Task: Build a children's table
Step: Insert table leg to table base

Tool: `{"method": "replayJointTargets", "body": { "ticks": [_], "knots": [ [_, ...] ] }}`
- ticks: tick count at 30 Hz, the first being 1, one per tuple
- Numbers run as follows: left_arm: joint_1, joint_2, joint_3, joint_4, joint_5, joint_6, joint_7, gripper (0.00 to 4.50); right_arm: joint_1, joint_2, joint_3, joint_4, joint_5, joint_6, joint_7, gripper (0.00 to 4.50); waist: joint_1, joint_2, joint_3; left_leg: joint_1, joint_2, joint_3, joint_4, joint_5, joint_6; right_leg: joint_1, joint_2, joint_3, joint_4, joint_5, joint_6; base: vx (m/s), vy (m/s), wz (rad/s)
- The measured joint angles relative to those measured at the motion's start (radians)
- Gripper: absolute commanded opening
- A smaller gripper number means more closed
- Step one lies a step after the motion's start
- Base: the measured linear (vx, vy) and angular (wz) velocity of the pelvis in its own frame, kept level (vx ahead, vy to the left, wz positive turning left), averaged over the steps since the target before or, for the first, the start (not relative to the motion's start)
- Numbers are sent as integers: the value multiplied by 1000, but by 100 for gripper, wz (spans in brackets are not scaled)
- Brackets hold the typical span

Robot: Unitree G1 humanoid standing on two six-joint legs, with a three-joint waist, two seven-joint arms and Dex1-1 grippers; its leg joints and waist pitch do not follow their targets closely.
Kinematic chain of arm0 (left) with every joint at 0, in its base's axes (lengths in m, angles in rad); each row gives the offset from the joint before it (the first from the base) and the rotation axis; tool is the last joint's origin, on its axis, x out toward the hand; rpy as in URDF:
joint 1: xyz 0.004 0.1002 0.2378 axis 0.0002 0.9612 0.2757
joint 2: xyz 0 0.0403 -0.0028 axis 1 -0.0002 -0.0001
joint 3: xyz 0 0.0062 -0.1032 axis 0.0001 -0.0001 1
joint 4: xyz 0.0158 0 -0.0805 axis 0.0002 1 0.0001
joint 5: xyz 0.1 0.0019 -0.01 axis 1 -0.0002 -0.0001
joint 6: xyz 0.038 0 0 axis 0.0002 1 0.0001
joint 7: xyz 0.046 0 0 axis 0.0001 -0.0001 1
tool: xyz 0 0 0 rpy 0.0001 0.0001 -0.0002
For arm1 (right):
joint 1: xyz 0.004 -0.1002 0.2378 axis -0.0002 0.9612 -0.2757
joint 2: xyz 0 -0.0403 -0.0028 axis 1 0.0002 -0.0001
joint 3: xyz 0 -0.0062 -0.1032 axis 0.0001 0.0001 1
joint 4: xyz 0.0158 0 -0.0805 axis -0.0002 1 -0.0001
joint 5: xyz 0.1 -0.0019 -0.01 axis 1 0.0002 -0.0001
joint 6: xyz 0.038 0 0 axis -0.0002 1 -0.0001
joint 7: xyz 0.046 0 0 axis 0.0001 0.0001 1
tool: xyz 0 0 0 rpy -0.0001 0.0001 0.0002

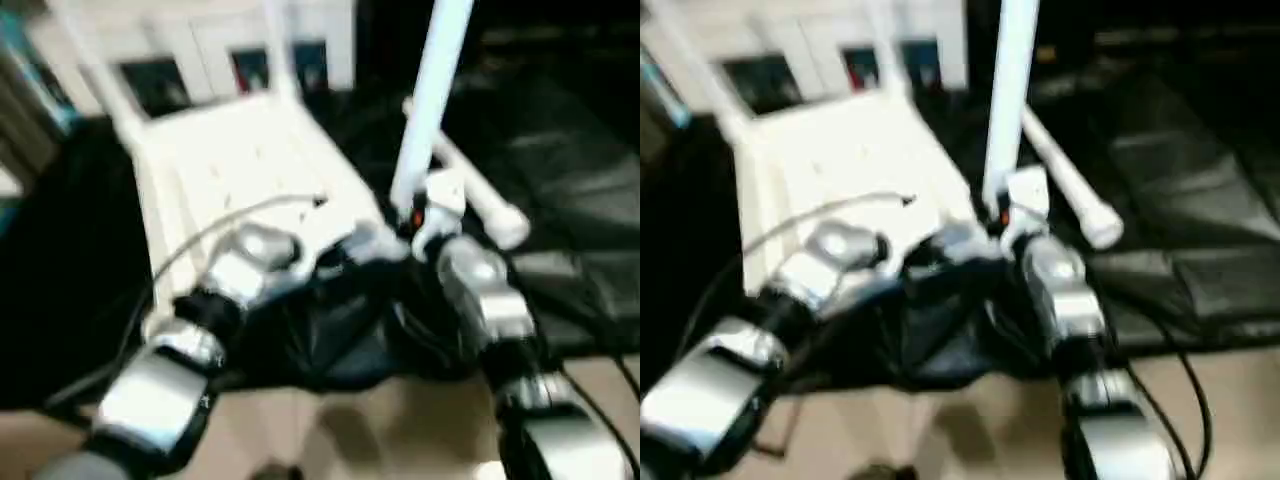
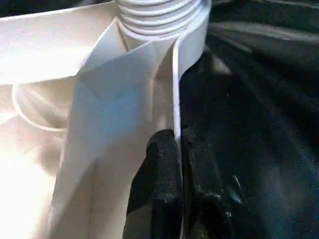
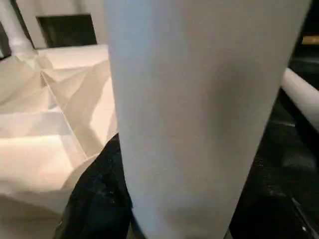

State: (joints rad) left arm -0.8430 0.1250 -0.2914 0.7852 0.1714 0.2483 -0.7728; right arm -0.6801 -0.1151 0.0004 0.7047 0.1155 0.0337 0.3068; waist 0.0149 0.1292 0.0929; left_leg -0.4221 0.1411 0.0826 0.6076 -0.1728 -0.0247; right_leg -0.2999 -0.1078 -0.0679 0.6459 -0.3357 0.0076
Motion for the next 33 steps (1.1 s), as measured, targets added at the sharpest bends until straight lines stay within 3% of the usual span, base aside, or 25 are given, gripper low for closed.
{"method": "replayJointTargets", "body": {
  "ticks": [3,6,11,15,22,33],
  "knots": [
    [13,-10,1,-27,2,22,22,0,-20,-1,-1,26,-13,0,1,193,1,-5,-1,3,15,35,-23,9,8,-3,-4,-2,-9,10,12,-48,-21,5],
    [33,-10,1,-47,2,22,16,0,-27,-5,-1,44,-14,0,25,193,-4,-11,-5,3,23,46,-22,11,6,-3,-3,-3,-13,12,11,0,0,0],
    [65,44,0,-72,-25,-38,-84,0,-8,-40,10,3,-4,32,176,193,-14,-24,-12,-1,25,58,-19,10,7,-6,-5,2,-19,15,12,0,0,0],
    [97,126,-6,-88,-50,-142,-216,0,35,-98,59,-76,15,45,374,193,-10,-31,-17,-9,26,59,-16,8,11,-15,-5,-1,-20,23,26,0,0,0],
    [111,206,-22,-91,-76,-228,-408,0,107,-190,108,-177,72,53,657,192,19,-33,-17,-12,32,65,-10,8,11,-17,-5,-1,-17,20,21,0,0,0],
    [70,203,-29,18,-85,-308,-449,0,119,-207,121,-194,75,54,703,192,25,-33,-17,-11,33,89,-8,12,15,-18,-16,1,-15,21,19,0,0,0]
  ]
}}
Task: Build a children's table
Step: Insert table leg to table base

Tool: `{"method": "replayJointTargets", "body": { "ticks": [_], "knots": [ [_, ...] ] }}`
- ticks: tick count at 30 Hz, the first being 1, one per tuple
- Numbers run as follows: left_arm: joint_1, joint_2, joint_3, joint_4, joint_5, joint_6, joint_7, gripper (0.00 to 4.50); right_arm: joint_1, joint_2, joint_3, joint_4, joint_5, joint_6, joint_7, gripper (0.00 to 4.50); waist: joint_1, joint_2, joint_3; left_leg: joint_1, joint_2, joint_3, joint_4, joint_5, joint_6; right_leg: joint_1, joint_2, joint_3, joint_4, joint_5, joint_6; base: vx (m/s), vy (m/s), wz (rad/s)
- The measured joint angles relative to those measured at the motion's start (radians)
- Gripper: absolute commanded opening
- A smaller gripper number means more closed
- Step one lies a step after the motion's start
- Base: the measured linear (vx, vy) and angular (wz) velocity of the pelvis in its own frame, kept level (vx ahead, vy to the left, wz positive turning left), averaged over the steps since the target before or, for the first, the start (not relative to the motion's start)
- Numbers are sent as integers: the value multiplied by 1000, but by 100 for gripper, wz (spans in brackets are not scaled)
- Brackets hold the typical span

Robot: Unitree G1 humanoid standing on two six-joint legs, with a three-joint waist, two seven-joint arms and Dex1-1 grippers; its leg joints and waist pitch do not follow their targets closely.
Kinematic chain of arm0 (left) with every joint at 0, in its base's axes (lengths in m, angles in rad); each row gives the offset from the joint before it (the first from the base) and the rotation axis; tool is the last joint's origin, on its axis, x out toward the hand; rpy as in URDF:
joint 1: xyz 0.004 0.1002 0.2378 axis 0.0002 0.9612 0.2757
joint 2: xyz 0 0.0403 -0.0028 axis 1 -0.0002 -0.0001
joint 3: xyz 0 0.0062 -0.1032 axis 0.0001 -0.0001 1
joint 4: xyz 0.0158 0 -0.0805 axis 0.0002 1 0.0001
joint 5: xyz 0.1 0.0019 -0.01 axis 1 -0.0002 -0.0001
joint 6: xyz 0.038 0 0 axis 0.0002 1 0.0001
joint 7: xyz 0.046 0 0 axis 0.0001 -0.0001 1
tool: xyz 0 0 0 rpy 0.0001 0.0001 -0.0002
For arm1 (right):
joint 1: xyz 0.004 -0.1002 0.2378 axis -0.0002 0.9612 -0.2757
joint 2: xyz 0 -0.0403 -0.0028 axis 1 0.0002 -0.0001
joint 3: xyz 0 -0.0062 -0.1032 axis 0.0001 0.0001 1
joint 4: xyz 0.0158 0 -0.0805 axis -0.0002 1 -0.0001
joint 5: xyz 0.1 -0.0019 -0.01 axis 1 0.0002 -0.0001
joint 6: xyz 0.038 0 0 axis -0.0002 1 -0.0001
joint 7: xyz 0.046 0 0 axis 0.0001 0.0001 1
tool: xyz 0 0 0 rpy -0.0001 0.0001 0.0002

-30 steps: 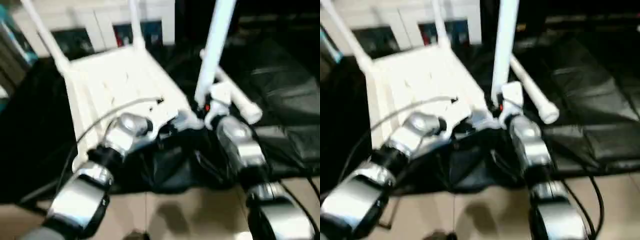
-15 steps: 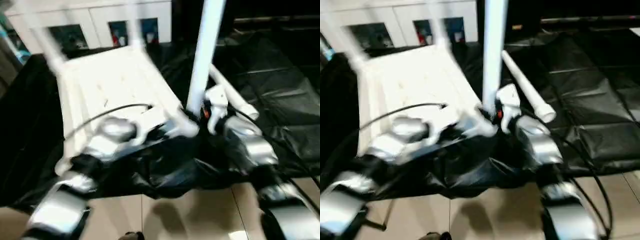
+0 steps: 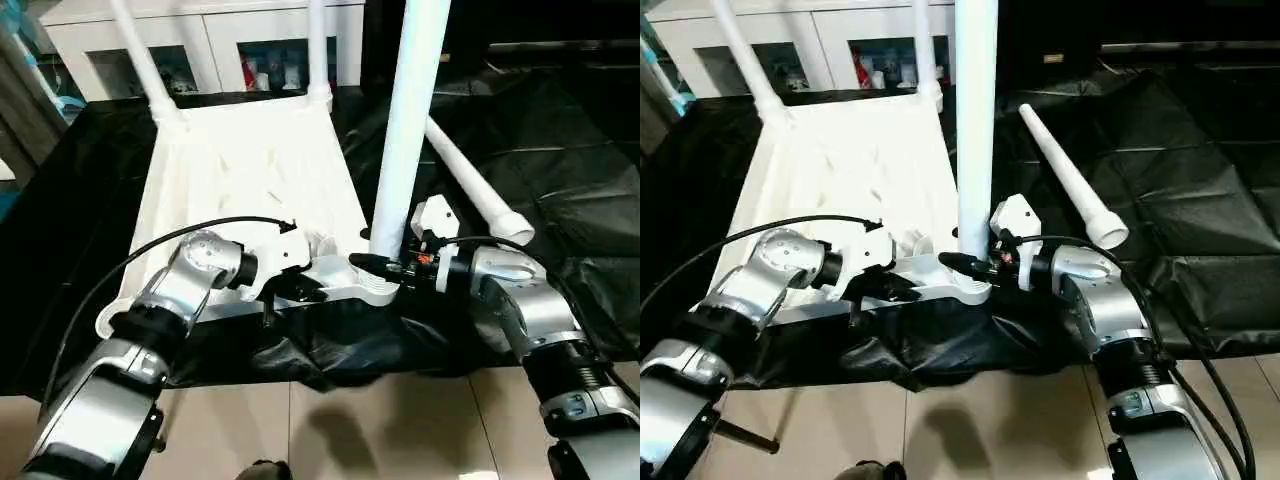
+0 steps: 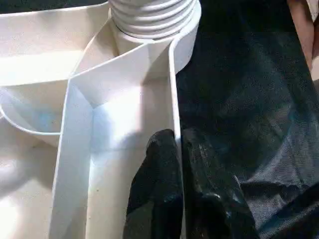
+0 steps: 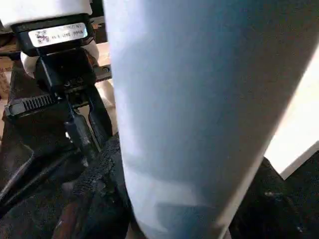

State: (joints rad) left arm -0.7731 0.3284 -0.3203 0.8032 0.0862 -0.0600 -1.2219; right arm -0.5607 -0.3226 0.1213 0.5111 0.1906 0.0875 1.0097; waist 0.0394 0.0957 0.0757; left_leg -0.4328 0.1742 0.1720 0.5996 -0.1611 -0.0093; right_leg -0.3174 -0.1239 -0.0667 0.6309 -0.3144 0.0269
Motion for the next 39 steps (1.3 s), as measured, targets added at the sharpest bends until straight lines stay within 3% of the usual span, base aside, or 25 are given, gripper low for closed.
{"method": "replayJointTargets", "body": {
  "ticks": [4,9,15,21,24,29,33,39],
  "knots": [
    [-25,-28,15,40,21,27,87,0,-17,55,-37,46,-9,-1,-146,192,-6,0,1,1,0,4,-3,0,-4,-2,-1,2,0,5,-9,-13,5,-1],
    [-65,-116,32,79,29,130,258,0,-127,144,-111,229,-16,-6,-463,192,-21,-1,2,-1,-2,12,-14,2,-11,-15,-4,7,-7,20,-34,-45,20,-8],
    [-138,-265,81,175,25,235,500,0,-270,199,-201,435,-15,-25,-780,192,-4,-2,3,6,-2,29,-27,4,-10,-19,-4,20,-21,31,-32,0,0,0],
    [-148,-307,88,174,28,255,596,0,-315,211,-211,496,-48,-73,-858,192,-3,-4,2,3,-2,31,-28,16,-1,-19,-4,23,-22,33,-28,0,0,0],
    [-148,-304,88,175,36,238,606,0,-319,215,-211,513,-52,-112,-851,192,-5,-5,2,-3,-3,31,-28,17,1,-27,-4,24,-22,37,-22,0,0,0],
    [-124,-258,83,173,47,159,577,0,-295,248,-232,503,-25,-194,-744,192,-15,-8,4,-5,-1,31,-28,18,3,-35,-4,25,-22,45,-15,0,0,0],
    [-90,-215,74,124,45,101,490,0,-203,250,-243,378,43,-217,-617,192,-4,-8,5,-10,-1,31,-31,20,6,-45,-4,27,-20,47,-13,0,0,0],
    [-76,-199,91,96,17,34,456,0,-40,198,-198,50,90,-118,-542,192,20,2,3,-37,1,31,-24,30,20,-70,-3,23,-14,59,9,0,0,0]
  ]
}}
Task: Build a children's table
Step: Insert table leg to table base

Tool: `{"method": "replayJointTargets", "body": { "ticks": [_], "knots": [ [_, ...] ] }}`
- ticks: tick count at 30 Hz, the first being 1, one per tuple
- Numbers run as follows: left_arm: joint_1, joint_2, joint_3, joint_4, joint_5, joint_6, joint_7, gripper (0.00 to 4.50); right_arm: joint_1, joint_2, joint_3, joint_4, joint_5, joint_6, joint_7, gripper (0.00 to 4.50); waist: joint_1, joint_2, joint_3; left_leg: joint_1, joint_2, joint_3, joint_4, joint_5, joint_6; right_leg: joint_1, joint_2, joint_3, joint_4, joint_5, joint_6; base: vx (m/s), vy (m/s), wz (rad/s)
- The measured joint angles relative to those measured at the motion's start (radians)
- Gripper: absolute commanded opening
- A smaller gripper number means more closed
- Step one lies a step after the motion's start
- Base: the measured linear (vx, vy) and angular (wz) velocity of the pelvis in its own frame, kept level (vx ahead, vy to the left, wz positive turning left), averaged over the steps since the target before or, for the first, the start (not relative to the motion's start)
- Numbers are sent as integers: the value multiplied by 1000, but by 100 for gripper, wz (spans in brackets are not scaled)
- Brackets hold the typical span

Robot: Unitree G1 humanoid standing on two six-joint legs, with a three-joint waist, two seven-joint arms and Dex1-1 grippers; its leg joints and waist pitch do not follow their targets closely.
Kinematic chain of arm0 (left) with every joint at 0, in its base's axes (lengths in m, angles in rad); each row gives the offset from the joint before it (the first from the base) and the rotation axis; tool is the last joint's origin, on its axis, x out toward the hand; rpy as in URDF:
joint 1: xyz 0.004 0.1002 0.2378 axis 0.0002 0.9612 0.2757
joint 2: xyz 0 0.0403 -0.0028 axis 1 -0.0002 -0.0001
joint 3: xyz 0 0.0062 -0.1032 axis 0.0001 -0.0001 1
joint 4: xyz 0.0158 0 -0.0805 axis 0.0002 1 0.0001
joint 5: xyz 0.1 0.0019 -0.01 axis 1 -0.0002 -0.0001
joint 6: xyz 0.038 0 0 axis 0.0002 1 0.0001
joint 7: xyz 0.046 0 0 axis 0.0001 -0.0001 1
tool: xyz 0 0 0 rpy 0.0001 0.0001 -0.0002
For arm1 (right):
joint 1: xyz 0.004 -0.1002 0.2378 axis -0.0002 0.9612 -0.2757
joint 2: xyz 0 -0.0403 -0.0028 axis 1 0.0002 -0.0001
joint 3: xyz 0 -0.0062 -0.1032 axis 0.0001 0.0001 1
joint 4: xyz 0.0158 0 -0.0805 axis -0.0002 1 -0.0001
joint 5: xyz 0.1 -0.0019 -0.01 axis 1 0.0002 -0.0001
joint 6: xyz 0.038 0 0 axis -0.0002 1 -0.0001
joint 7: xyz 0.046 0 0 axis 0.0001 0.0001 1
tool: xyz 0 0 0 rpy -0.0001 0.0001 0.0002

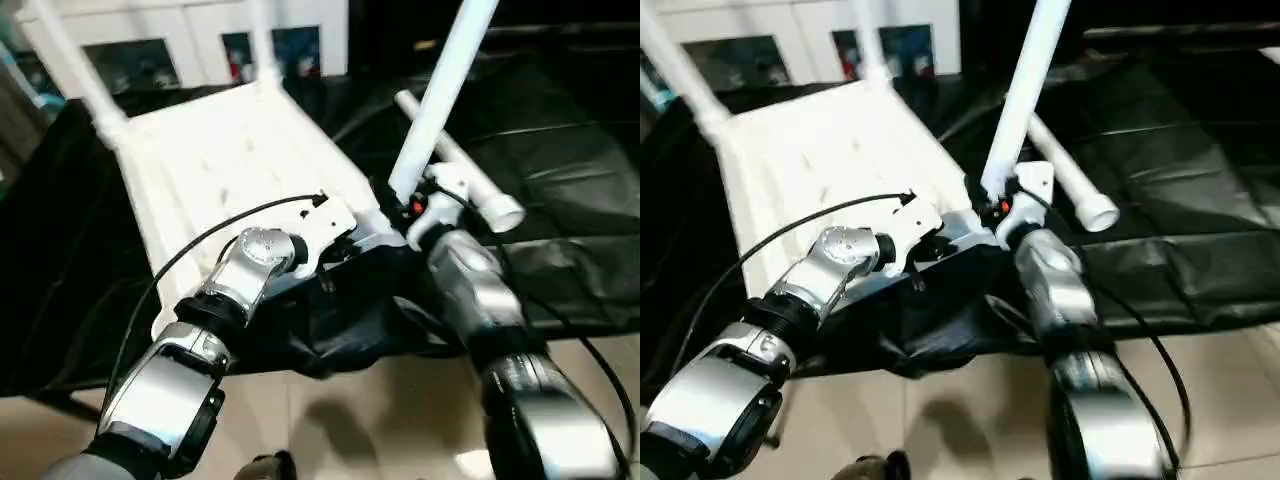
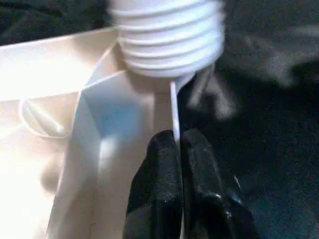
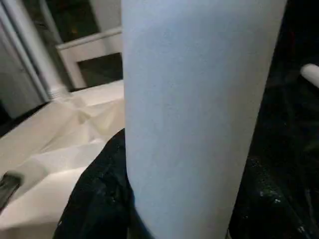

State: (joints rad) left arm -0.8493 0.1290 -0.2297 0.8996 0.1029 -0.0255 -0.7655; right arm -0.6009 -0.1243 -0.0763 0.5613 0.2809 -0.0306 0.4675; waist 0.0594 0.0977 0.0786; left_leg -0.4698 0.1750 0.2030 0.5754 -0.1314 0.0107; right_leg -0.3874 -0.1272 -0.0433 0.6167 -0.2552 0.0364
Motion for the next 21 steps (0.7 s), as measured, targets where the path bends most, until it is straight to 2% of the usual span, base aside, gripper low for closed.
{"method": "replayJointTargets", "body": {
  "ticks": [2,4,7,11,13,15,21],
  "knots": [
    [40,5,19,-42,-17,-32,-6,0,54,-32,6,-115,-8,41,-7,192,3,1,0,-4,1,0,3,0,0,-4,0,-1,0,2,4,0,0,0],
    [93,3,34,-103,-30,-29,14,0,112,-71,4,-223,-61,106,-67,192,4,2,-1,-4,1,0,5,0,0,-3,0,0,2,2,4,0,0,0],
    [128,-1,46,-147,-35,-1,37,0,170,-88,-13,-261,-118,158,-143,192,1,2,0,-4,2,1,12,1,-1,-4,0,2,5,1,3,-23,2,-2],
    [164,3,45,-209,-32,28,58,0,300,-50,-34,-353,-90,195,-185,192,-5,7,0,-3,2,4,14,3,-5,-5,0,6,7,4,4,-13,1,-1],
    [171,4,45,-229,-32,50,66,0,327,-36,-32,-396,-79,211,-195,192,-8,14,-2,-3,2,4,16,3,-6,-5,0,7,8,7,5,0,0,0],
    [185,3,48,-259,-33,68,75,0,338,-30,-26,-430,-80,229,-210,192,-9,25,-3,-3,1,4,17,4,-6,-5,-1,8,8,9,5,0,0,0],
    [190,3,46,-280,-26,77,95,0,351,-13,-13,-500,-82,256,-227,192,-6,31,-5,-2,1,3,17,9,-4,-6,-1,7,11,11,9,0,0,0]
  ]
}}
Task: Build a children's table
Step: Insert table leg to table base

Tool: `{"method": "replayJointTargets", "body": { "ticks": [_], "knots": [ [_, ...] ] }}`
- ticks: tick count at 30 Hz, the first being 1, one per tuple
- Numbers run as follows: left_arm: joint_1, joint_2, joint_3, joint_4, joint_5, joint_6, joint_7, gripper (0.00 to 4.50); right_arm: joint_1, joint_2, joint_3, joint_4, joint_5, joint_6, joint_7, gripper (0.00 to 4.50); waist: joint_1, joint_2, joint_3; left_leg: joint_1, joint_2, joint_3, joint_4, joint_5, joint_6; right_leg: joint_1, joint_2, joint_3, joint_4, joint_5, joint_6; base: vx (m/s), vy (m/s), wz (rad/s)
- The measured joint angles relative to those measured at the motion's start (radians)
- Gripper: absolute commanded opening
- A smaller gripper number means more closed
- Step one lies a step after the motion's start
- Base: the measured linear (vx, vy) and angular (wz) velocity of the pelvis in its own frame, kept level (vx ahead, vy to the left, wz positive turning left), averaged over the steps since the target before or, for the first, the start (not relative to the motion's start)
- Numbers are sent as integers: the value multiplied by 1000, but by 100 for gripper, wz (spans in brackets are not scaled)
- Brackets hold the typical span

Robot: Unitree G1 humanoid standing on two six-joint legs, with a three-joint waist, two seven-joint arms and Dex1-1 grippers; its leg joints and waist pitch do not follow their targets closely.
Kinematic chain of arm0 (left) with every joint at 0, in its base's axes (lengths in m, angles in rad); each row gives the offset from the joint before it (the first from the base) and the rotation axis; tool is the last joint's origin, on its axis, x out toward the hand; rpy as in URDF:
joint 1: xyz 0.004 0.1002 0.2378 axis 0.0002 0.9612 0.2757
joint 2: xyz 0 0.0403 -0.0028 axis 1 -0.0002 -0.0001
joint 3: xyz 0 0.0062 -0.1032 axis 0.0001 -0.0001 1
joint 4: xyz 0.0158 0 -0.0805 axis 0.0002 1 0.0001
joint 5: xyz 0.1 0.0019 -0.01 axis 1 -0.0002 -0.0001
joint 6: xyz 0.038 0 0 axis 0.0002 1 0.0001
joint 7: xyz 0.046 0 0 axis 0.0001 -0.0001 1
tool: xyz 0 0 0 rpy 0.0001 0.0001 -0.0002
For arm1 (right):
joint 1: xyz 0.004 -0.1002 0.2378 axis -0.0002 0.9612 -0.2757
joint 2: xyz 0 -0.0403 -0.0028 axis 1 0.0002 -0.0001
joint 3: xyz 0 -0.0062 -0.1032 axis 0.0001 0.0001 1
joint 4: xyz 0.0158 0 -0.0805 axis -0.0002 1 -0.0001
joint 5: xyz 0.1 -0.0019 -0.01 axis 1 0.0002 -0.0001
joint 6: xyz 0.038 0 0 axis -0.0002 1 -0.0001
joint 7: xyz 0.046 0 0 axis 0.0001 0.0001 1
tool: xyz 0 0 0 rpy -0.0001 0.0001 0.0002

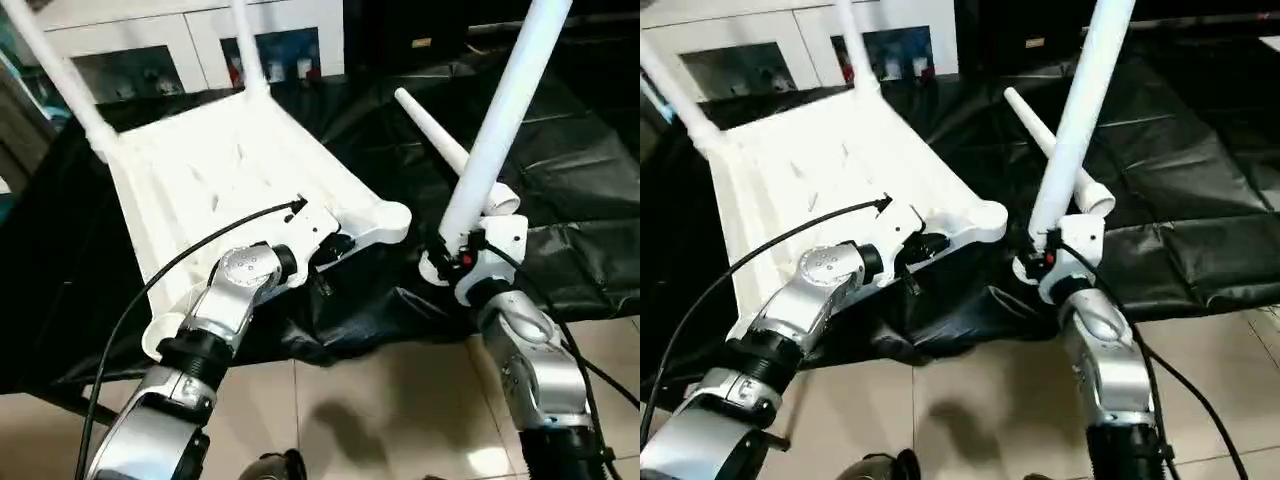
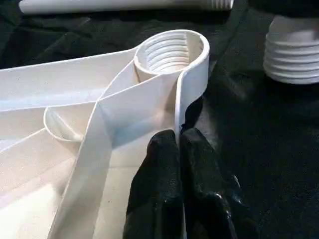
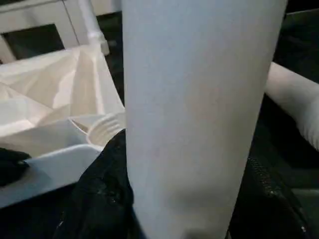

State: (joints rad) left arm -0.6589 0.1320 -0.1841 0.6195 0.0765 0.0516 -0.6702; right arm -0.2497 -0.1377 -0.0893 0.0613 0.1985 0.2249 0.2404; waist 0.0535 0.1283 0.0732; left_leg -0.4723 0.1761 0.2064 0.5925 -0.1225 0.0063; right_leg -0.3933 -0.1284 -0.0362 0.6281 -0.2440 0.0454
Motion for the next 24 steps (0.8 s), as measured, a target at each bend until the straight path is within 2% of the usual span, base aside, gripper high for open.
{"method": "replayJointTargets", "body": {
  "ticks": [2,4,7,9,12,16,20,21,22,23,24],
  "knots": [
    [0,1,0,0,0,0,1,0,0,-4,-3,-3,1,5,-2,192,-1,2,0,2,0,0,-1,-3,-5,3,0,0,-2,0,0,0,0,0],
    [0,1,-1,0,0,0,1,0,0,-8,-5,-5,4,13,-2,192,-4,6,3,12,0,0,-5,-3,-5,15,0,-2,-12,0,1,0,0,0],
    [0,4,-2,0,0,6,1,0,0,-21,-9,-21,5,30,-1,192,-17,10,6,45,-4,2,-25,-7,-10,52,0,-4,-40,-5,9,0,0,0],
    [-1,8,-2,0,0,9,1,0,-3,-31,-20,-22,5,33,-1,192,-22,11,5,59,-4,2,-35,-7,-10,71,1,-4,-56,-7,12,30,3,1],
    [-1,11,-9,6,0,9,0,0,-9,-41,-28,-21,4,35,-2,192,-28,12,5,68,-5,2,-36,-15,-11,86,1,-6,-67,-7,13,75,1,3],
    [-2,4,-10,20,-1,6,-1,0,-26,-42,-30,-19,4,36,-2,192,-38,13,3,68,-9,-2,-24,-36,2,98,1,-10,-69,-21,33,118,-19,5],
    [-3,6,-9,36,-1,3,1,0,-28,-42,-30,-19,4,41,-3,192,-50,15,2,70,-13,-11,-14,-61,23,107,0,-17,-65,-45,37,105,-24,6],
    [-4,8,-9,41,-1,0,1,0,-28,-41,-29,-20,4,45,-3,192,-54,15,2,71,-14,-15,-4,-72,34,107,0,-20,-51,-58,31,110,-53,9],
    [-4,13,-9,44,-2,-1,3,0,-29,-41,-25,-20,4,48,-3,192,-61,15,2,76,-14,-21,4,-82,28,95,-2,-20,-24,-70,26,147,-125,3],
    [-4,20,-7,49,-2,-2,7,0,-30,-37,-14,-20,4,49,-1,192,-72,11,3,84,-18,-33,14,-92,17,65,-2,-17,40,-81,23,84,-104,-1],
    [-4,29,-2,59,-2,-2,13,0,-29,-36,-7,-21,4,49,1,192,-77,5,4,96,-22,-35,19,-101,14,42,-1,-8,70,-83,25,18,-171,-20]
  ]
}}
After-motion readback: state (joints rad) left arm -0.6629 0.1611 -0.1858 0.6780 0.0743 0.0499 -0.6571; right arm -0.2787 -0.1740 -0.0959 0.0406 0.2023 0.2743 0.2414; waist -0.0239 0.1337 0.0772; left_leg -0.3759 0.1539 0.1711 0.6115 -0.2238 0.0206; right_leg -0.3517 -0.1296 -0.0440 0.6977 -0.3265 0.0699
